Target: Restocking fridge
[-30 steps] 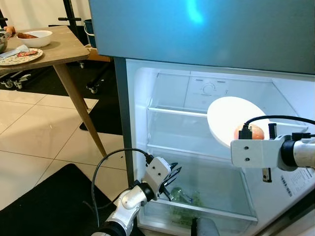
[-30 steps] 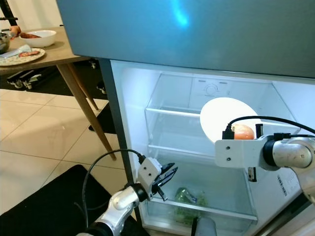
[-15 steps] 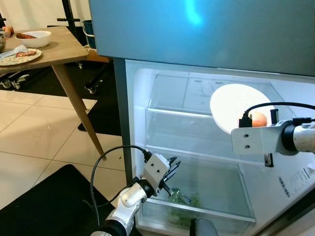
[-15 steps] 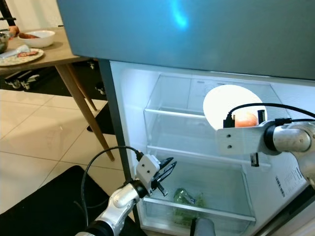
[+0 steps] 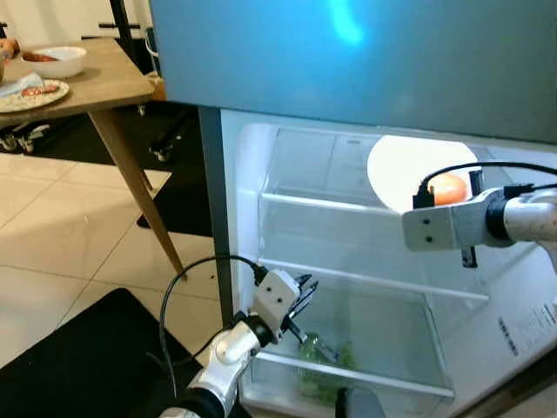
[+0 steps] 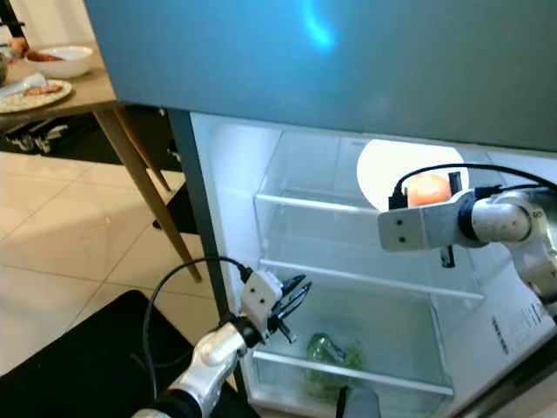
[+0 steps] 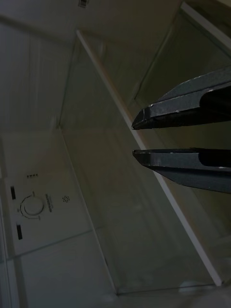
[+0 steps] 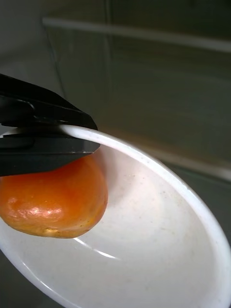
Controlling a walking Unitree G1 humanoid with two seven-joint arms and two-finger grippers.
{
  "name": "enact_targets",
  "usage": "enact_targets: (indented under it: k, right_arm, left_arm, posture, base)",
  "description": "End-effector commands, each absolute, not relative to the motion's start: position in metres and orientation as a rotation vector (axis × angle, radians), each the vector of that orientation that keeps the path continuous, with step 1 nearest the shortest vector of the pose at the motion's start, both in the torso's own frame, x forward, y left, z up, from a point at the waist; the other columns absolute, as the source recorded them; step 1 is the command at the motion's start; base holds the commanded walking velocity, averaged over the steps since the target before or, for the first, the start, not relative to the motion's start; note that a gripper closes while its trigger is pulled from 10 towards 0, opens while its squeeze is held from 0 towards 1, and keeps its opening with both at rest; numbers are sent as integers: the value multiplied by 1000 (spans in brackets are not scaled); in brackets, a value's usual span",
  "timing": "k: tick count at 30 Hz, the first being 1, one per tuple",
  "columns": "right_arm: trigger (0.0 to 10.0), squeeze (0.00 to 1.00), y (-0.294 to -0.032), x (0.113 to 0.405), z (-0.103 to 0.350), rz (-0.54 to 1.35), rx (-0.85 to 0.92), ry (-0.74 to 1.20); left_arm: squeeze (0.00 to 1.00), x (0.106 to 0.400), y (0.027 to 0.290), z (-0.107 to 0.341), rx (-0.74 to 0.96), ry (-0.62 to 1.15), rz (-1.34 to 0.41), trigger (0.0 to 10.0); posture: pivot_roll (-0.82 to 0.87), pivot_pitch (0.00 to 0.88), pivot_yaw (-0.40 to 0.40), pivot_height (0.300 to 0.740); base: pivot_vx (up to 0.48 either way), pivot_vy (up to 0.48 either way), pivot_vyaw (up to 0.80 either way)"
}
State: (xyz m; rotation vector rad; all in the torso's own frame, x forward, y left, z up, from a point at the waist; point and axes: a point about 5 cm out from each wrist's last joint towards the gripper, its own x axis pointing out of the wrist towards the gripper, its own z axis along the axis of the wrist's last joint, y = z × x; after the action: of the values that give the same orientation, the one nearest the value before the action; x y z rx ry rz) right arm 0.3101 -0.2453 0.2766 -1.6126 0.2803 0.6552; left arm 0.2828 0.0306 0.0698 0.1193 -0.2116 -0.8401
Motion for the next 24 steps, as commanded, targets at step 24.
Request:
enact_targets:
  k: [24]
  right_arm:
    - [10000,0,-285,330,268,521,-1662,441]
  left_arm:
    - [0,284,27,88,104,-327,-813,10000]
  posture:
    - [-187,0,-18,463]
  base:
    - [0,0,0]
